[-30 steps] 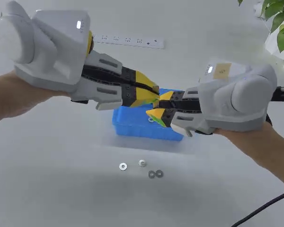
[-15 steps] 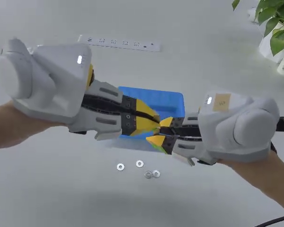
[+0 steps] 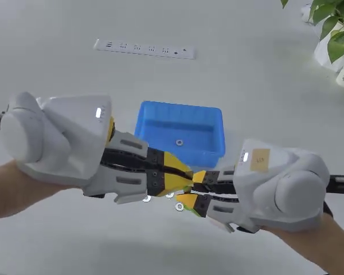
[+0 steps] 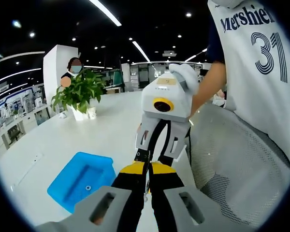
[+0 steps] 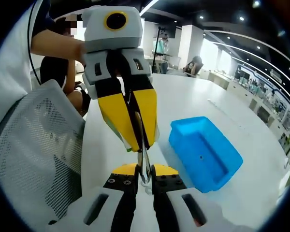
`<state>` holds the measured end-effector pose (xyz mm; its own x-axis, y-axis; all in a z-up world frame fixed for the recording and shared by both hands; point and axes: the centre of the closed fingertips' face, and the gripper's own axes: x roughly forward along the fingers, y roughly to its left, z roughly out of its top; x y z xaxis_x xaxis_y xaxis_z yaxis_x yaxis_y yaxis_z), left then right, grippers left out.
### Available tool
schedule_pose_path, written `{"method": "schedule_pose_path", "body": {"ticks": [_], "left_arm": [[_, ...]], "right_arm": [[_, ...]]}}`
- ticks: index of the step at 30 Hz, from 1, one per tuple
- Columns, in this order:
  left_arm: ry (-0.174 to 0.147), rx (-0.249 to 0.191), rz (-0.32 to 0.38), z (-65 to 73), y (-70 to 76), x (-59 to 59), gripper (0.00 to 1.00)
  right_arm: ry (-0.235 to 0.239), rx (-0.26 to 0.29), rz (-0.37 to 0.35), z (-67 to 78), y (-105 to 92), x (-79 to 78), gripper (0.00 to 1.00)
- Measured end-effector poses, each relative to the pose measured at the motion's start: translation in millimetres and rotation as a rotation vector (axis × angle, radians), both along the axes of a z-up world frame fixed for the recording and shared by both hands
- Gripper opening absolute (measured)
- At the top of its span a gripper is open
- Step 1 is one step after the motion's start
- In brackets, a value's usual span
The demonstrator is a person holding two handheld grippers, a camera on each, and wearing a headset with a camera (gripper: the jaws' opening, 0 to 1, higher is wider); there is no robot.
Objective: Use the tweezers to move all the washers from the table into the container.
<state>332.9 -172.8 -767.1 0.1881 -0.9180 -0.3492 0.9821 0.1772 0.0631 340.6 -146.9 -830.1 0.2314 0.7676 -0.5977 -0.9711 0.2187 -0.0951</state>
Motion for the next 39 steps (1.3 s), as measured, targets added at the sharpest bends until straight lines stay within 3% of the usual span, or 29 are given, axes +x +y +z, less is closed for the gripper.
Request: {"method": "schedule_pose_path", "body": {"ticks": [14, 39], "left_arm": [[0.041, 0.010, 0.026, -18.3, -9.4, 0.9, 0.05], [0.048, 0.033, 0.021, -22.8, -12.3, 4.0, 0.05]], "right_arm": [[0.059, -0.007, -0.038, -19.2, -11.0, 0.3, 0.12], [0.108, 0.009, -0.061, -25.1, -11.4, 3.7, 0.13]]}}
